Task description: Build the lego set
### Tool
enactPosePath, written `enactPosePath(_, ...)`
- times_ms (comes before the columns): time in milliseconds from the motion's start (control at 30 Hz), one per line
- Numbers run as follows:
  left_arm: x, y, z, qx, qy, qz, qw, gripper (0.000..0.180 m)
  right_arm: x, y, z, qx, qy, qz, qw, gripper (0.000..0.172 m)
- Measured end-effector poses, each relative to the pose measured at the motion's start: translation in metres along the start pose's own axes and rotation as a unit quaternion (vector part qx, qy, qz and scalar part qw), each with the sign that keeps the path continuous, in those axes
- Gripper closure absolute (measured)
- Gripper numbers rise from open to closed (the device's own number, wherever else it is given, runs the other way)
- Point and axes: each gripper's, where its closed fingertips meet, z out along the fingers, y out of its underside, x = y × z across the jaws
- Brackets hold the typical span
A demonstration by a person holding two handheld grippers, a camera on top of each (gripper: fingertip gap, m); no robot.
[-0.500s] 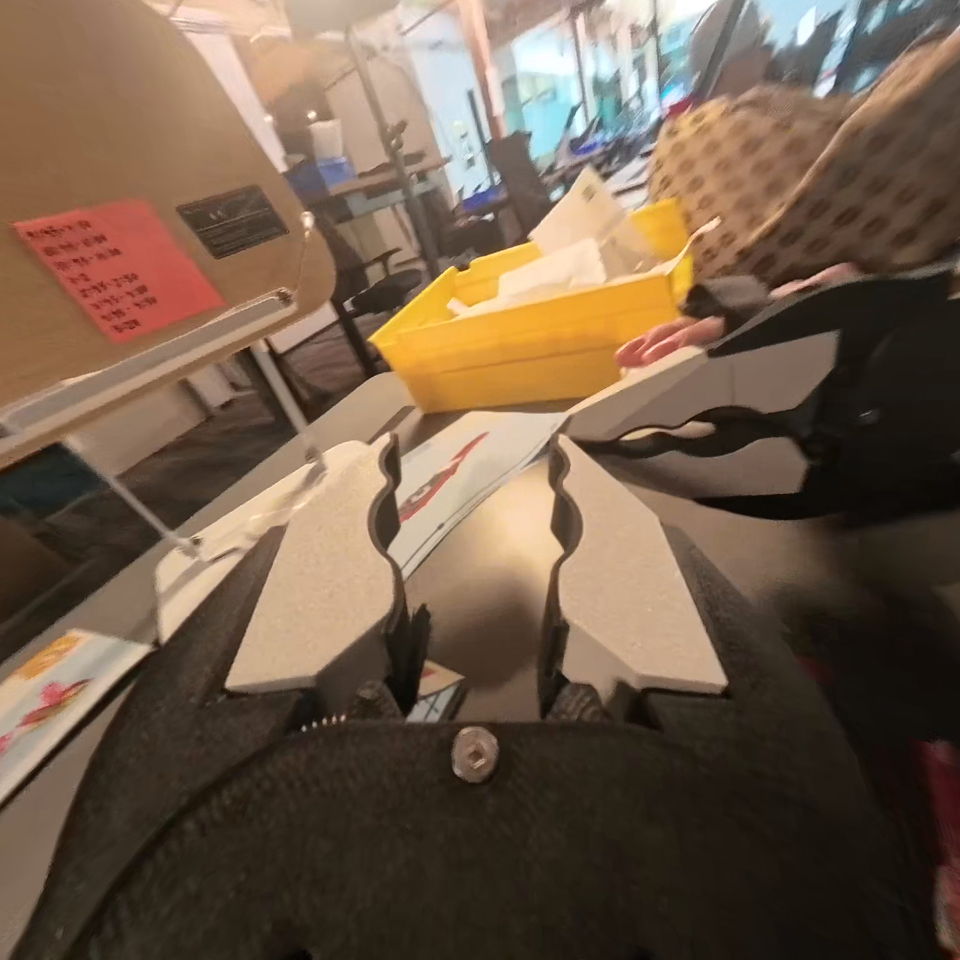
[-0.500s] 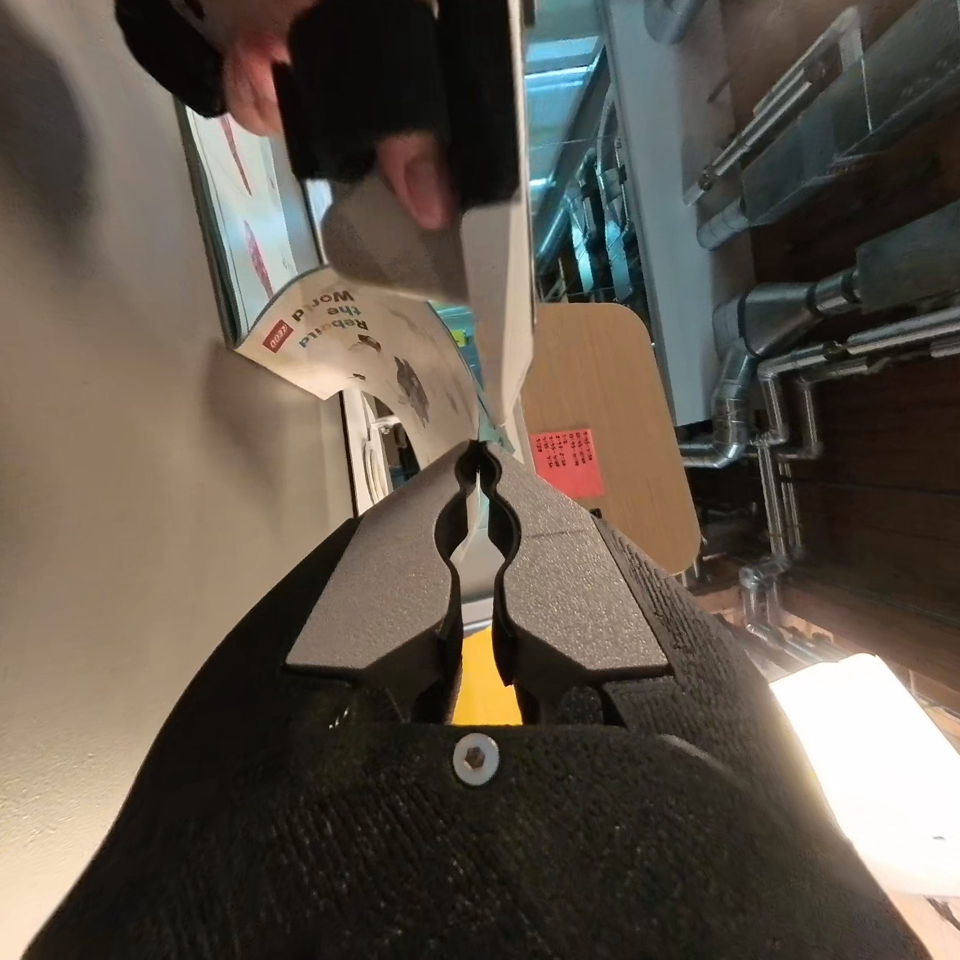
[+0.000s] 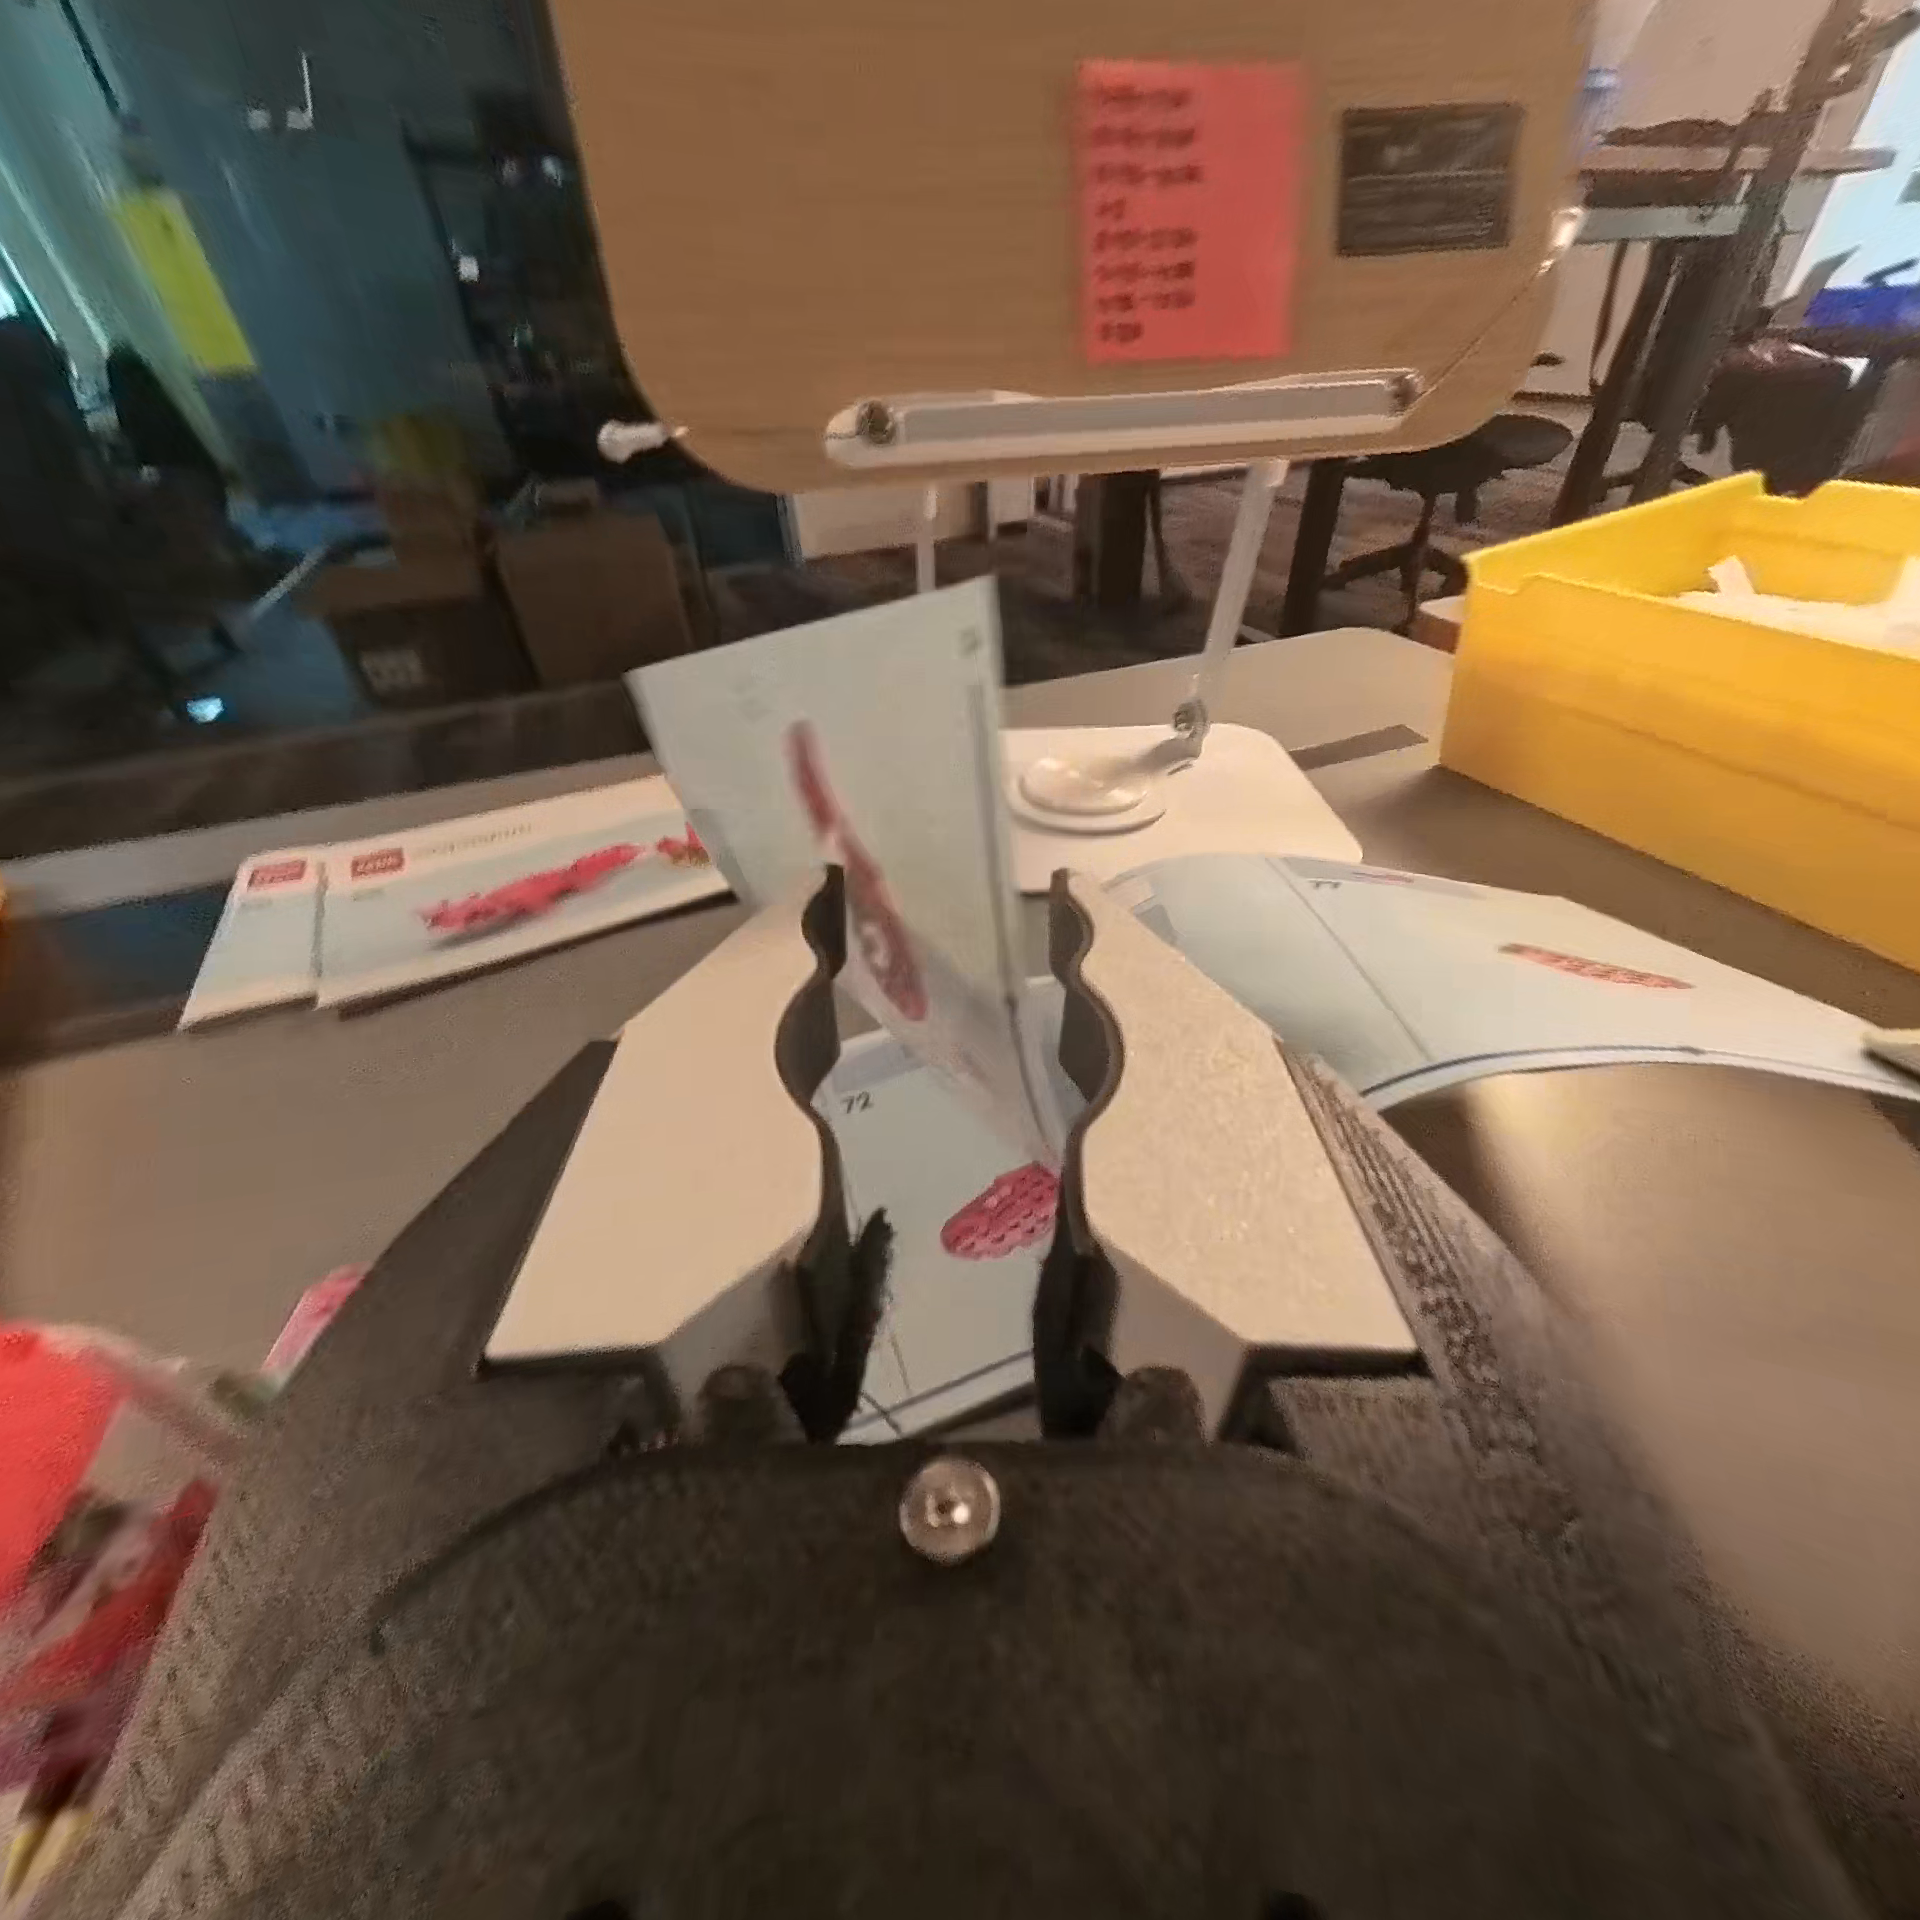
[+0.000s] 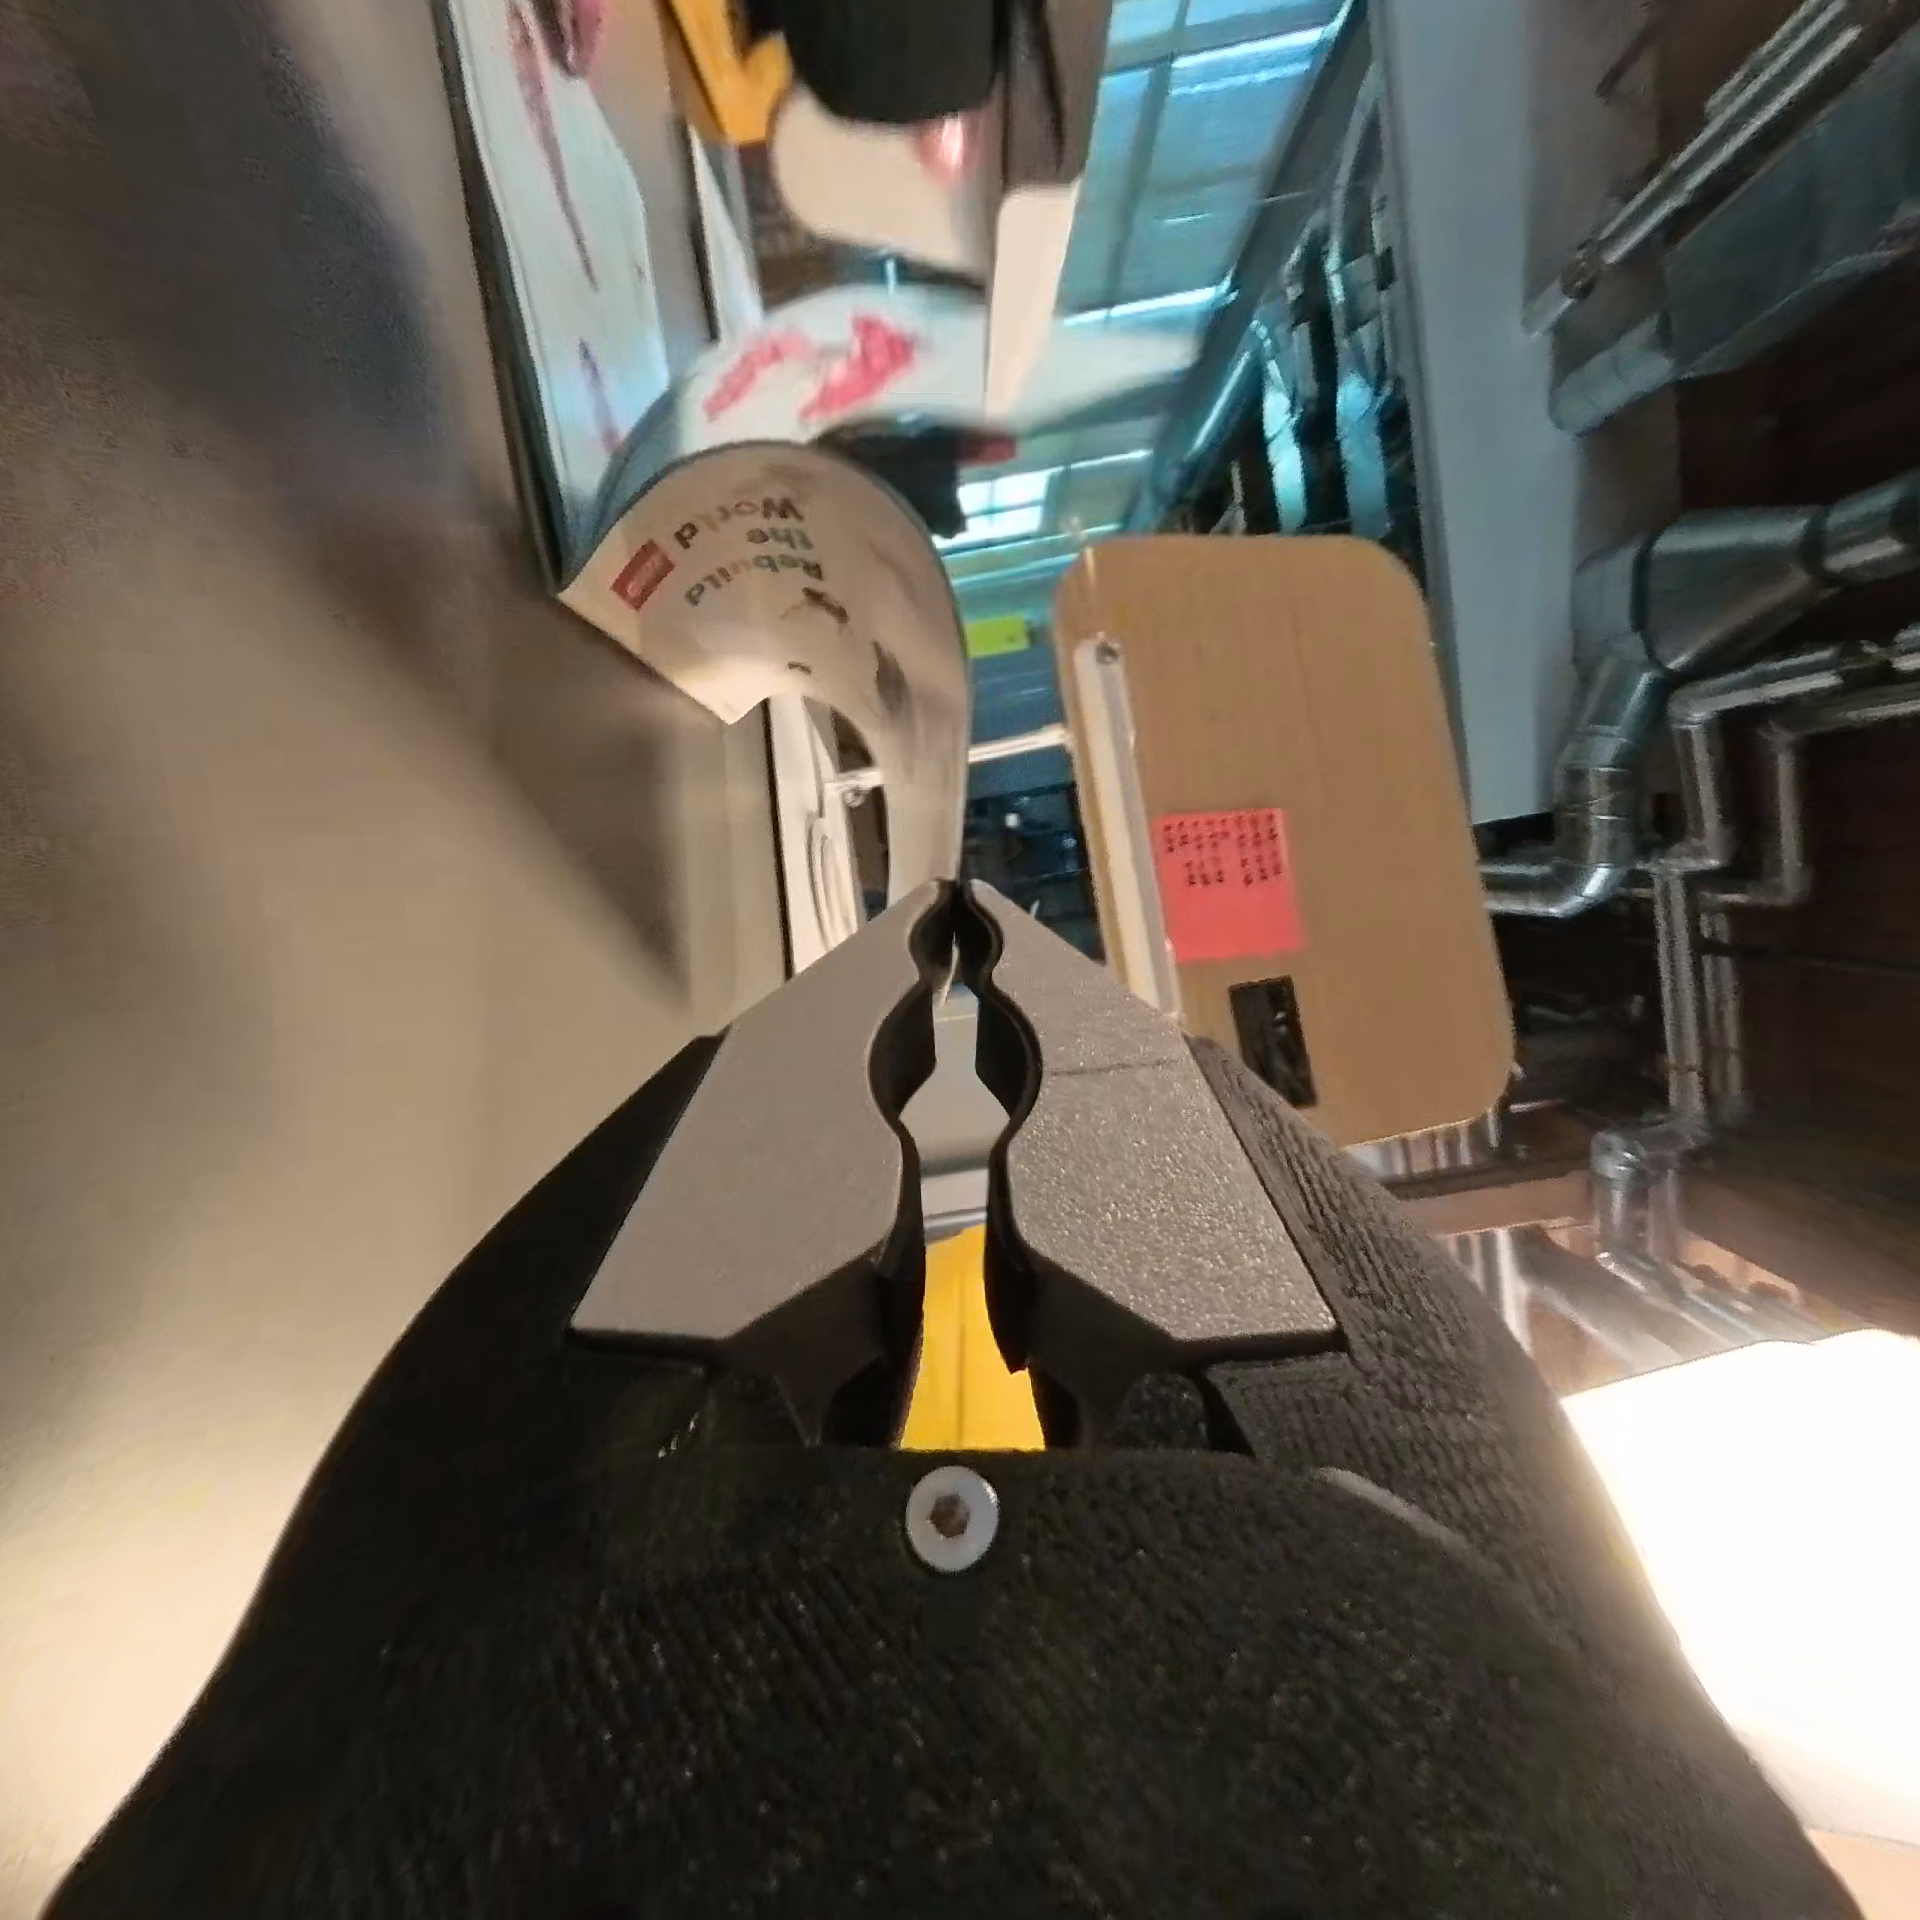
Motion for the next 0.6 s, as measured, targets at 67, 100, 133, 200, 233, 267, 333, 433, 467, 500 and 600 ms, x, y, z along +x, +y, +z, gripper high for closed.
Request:
enactPosePath(67,-0.010,0.005,-0.006,-0.026,-0.010,0.001,1.000,0.142,-0.005,0.008,-0.002,-0.012,-0.022,0.007,1.000,0.172)
enactPosePath(100,-0.016,0.006,-0.011,-0.037,-0.019,0.008,0.999,0.142,-0.007,0.013,-0.003,-0.018,-0.033,0.010,0.999,0.172)
enactPosePath(133,-0.020,0.004,-0.018,-0.043,-0.022,0.010,0.999,0.142,-0.008,0.018,-0.005,-0.026,-0.041,0.011,0.999,0.172)
enactPosePath(200,-0.023,-0.003,-0.037,-0.044,-0.020,0.005,0.999,0.139,-0.014,0.028,-0.010,-0.045,-0.074,0.020,0.996,0.172)
enactPosePath(233,-0.024,-0.007,-0.048,-0.040,-0.019,0.005,0.999,0.139,-0.019,0.032,-0.014,-0.052,-0.095,0.030,0.994,0.172)
enactPosePath(267,-0.023,-0.010,-0.060,-0.034,-0.017,0.006,0.999,0.139,-0.025,0.035,-0.017,-0.061,-0.123,0.044,0.990,0.172)
enactPosePath(333,-0.017,-0.016,-0.085,-0.014,-0.008,0.026,1.000,0.137,-0.043,0.045,-0.026,-0.094,-0.194,0.079,0.973,0.172)
enactPosePath(433,-0.008,-0.018,-0.122,0.021,-0.005,0.089,0.996,0.137,-0.061,0.066,-0.043,-0.170,-0.266,0.129,0.940,0.154)
enactPosePath(467,-0.006,-0.018,-0.134,0.037,-0.005,0.112,0.993,0.138,-0.061,0.071,-0.049,-0.192,-0.276,0.155,0.929,0.154)
enactPosePath(500,-0.005,-0.018,-0.144,0.055,-0.005,0.136,0.989,0.138,-0.057,0.074,-0.056,-0.208,-0.283,0.188,0.917,0.151)
enactPosePath(600,0.012,-0.018,-0.169,0.125,0.033,0.194,0.972,0.145,-0.017,0.067,-0.061,-0.180,-0.227,0.282,0.915,0.142)
